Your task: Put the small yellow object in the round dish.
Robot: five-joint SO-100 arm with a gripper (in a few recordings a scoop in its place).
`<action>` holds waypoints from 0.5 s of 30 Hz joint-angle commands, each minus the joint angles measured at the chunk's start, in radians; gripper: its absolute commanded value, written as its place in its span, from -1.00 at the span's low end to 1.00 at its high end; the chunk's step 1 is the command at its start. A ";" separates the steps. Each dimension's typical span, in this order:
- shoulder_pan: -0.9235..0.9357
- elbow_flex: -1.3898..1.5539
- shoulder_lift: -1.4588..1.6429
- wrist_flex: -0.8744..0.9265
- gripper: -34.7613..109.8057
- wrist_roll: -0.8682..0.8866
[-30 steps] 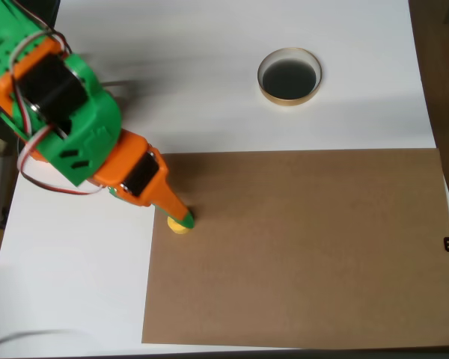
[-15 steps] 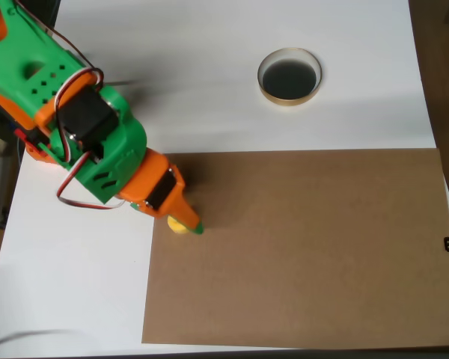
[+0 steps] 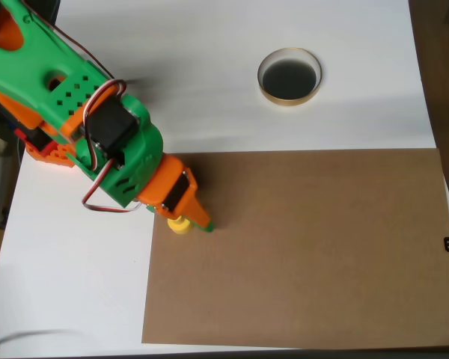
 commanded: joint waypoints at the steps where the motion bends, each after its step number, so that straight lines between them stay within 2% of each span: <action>1: -0.008 0.000 0.000 -0.009 -0.16 -0.005; 15: 0.012 0.018 -0.041 -0.061 -0.24 0.000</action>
